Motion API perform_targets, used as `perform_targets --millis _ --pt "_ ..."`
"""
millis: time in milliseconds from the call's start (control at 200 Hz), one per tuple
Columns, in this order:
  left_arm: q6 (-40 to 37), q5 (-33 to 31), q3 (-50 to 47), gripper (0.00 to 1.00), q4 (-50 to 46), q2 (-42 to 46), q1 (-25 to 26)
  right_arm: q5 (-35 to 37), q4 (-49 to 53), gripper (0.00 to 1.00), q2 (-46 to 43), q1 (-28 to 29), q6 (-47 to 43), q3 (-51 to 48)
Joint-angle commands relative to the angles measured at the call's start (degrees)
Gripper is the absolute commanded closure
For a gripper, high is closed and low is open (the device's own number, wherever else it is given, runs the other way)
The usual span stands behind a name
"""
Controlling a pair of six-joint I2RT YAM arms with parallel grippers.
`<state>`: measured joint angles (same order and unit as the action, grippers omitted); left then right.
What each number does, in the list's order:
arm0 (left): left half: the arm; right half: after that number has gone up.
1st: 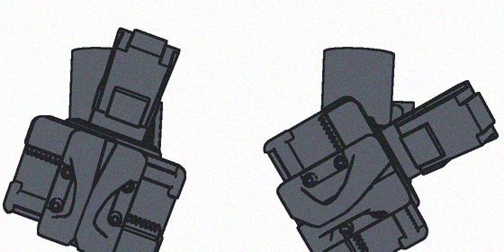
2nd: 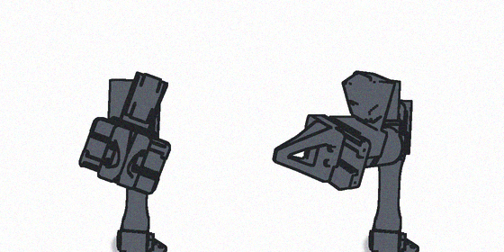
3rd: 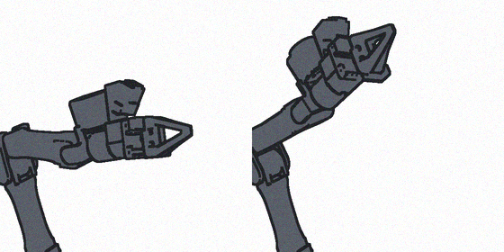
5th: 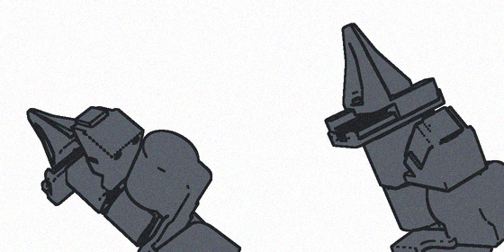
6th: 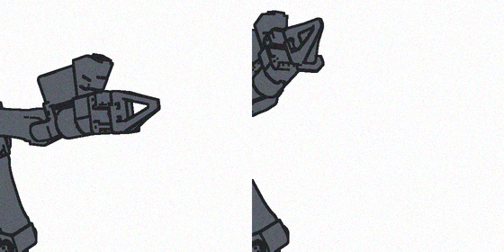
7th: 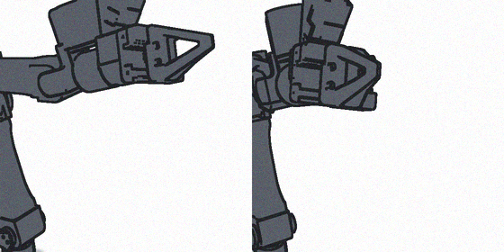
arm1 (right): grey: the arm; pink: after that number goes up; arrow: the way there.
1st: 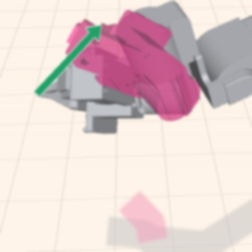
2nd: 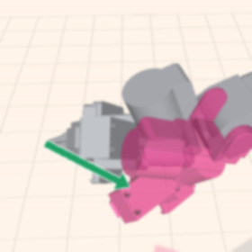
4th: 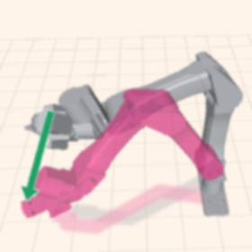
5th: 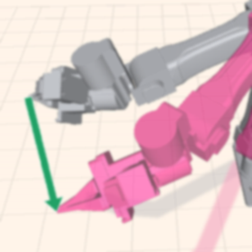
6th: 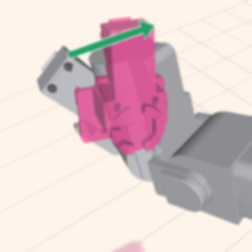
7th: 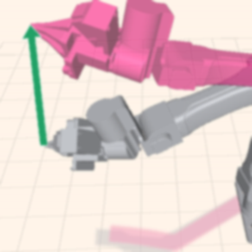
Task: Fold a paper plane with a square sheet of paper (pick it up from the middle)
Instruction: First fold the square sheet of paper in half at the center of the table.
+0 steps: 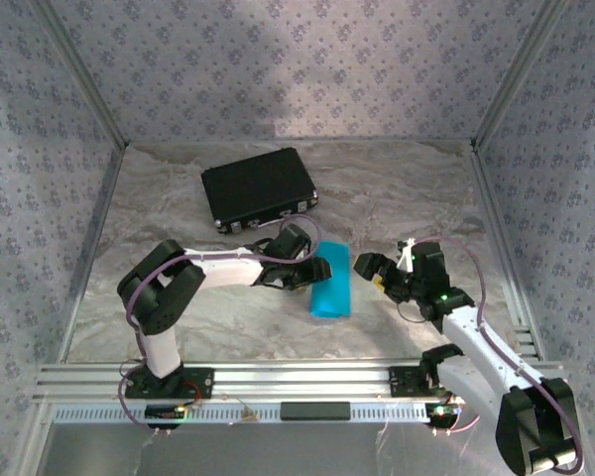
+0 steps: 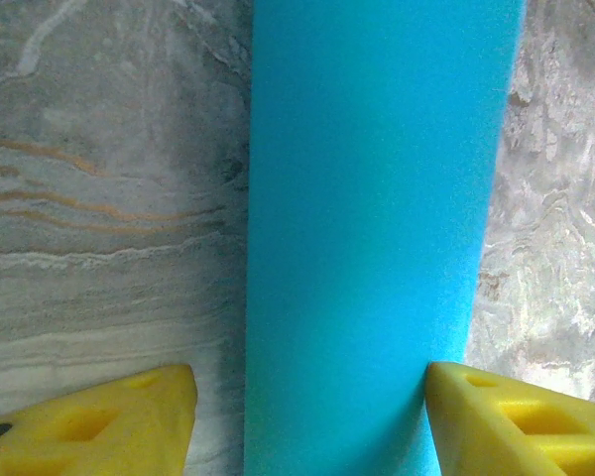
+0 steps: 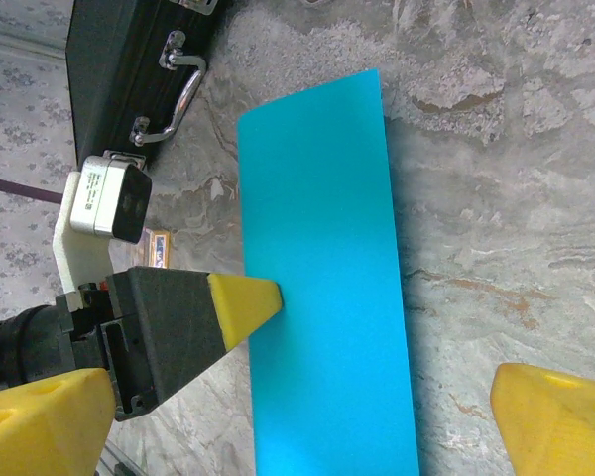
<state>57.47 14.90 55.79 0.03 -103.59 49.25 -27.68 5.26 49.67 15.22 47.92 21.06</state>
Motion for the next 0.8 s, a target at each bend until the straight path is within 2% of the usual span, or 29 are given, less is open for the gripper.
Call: perform_targets --millis 0,315,795 --pt "-1.4 -1.95 1.01 0.37 -4.58 0.53 -0.12 0.67 0.11 0.01 0.05 0.44 -1.21 1.92" --pt "-2.05 -2.61 1.38 0.4 -5.89 0.23 -0.17 1.16 0.2 0.01 0.12 1.17 -1.06 1.79" --pt "-2.54 -4.33 1.06 0.54 -7.15 1.11 -0.7 1.15 0.5 0.01 0.59 2.43 -1.42 2.34"
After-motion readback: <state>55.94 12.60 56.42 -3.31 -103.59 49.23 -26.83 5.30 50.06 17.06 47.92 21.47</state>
